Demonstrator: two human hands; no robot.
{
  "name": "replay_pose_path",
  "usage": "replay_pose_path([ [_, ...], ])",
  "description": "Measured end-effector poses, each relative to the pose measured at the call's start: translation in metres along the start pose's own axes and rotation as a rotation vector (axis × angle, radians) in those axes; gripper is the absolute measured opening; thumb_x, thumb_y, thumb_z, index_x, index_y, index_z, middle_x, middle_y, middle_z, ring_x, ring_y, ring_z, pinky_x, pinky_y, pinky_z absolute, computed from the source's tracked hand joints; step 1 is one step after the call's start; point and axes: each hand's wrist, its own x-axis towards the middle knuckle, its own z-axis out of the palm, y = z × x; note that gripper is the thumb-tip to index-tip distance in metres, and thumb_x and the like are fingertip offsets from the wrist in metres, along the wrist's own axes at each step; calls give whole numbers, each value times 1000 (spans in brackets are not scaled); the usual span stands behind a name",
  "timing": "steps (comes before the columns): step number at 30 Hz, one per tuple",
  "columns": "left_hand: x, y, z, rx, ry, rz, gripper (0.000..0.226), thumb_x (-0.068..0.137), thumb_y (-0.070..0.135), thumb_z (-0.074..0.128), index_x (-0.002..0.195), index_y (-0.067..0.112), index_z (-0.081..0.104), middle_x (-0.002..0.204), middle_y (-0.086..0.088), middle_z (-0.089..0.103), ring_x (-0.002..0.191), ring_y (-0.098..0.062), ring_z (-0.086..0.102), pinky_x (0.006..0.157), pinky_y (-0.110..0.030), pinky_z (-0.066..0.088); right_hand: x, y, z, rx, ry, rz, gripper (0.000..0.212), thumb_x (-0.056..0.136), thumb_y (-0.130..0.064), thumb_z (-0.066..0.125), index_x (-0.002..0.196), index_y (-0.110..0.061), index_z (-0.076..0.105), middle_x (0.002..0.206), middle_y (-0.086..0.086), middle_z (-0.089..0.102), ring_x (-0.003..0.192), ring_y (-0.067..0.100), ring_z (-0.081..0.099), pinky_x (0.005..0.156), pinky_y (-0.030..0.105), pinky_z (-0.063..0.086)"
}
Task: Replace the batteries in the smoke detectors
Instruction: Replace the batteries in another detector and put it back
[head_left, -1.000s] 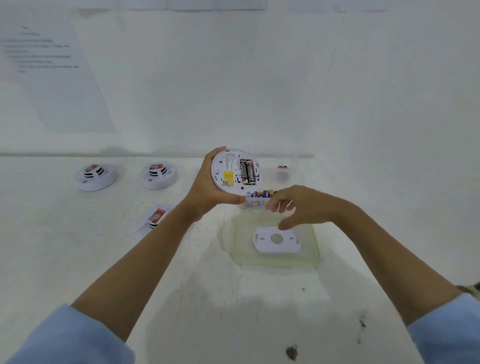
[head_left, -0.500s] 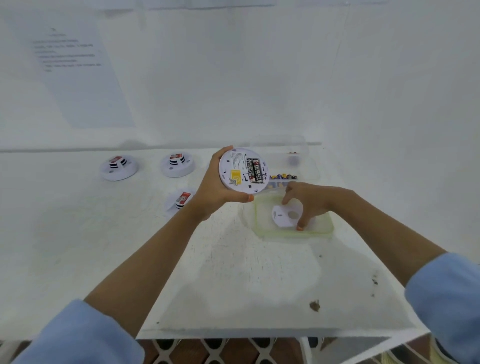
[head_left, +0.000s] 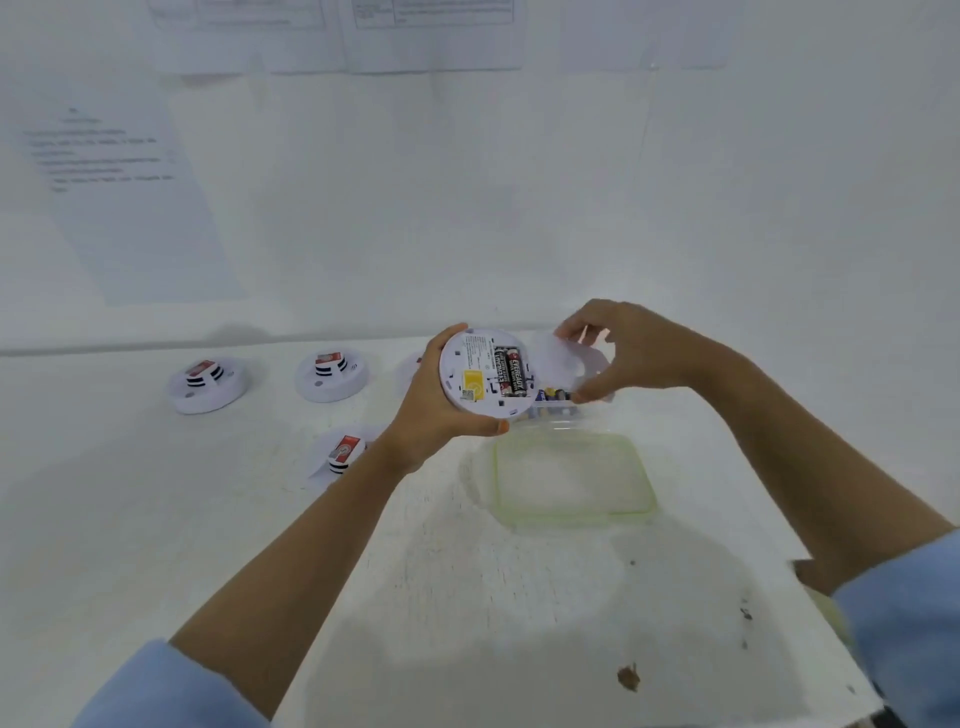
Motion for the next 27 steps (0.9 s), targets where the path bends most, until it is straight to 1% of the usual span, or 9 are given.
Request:
replay_pose_path([
  [2,11,-2,7,45,-4,20,103,47,-1,81,136,12,31,128,0,48,112,-2,53,81,-17,50,9,-16,2,23,10,-74,61,61,-17,83,115,-17,55,112,-3,54,99,10,51,78,10,39],
  [5,28,-7,17,132,-13,65,96,48,-2,89,128,-1,37,121,-9,52,112,-9,55,78,-6,43,21,-30,10,14,-4,-141,60,64,-17,81,117,-17,54,112,-4,50,102,11,49,82,20,42],
  [7,31,-5,22,95,1,54,96,51,-8,87,130,10,35,124,3,50,107,10,53,77,-4,44,29,-29,12,-61,-20,-159,64,65,-21,80,123,-17,52,109,-6,47,103,11,47,86,24,41],
  [8,32,-4,23,60,-5,50,99,51,-11,84,131,16,32,125,8,47,105,14,51,77,-6,45,32,-27,13,-96,-28,-168,67,65,-23,80,125,-18,51,107,-8,45,103,11,46,86,24,39],
  [11,35,-5,25,8,-5,41,102,49,-15,82,129,22,31,124,11,46,104,16,52,77,-9,47,39,-20,15,-151,-39,-194,69,66,-25,79,128,-19,50,103,-9,41,100,10,43,85,23,36],
  [14,39,-3,27,-16,-9,30,99,47,-5,78,130,22,30,123,14,46,104,15,52,78,-12,49,43,-14,13,-157,-51,-213,68,67,-24,79,129,-19,50,103,-8,41,100,10,41,85,24,36],
  [19,45,-2,26,-19,-19,25,101,47,-4,78,133,21,30,123,10,46,102,12,53,76,-15,50,50,-8,10,-142,-82,-246,69,67,-24,79,129,-19,50,107,-3,43,101,13,40,84,27,40],
  [23,47,0,26,-2,-15,28,101,47,-2,79,132,24,31,126,8,47,104,10,53,78,-15,49,55,-3,7,-117,-95,-265,69,70,-23,78,132,-20,48,107,-4,39,99,11,36,82,24,37],
  [27,48,0,25,3,-12,31,103,46,0,81,132,24,31,126,8,47,106,8,53,78,-16,50,58,2,8,-83,-97,-279,69,71,-22,78,133,-20,48,108,-5,35,100,10,35,75,11,33],
])
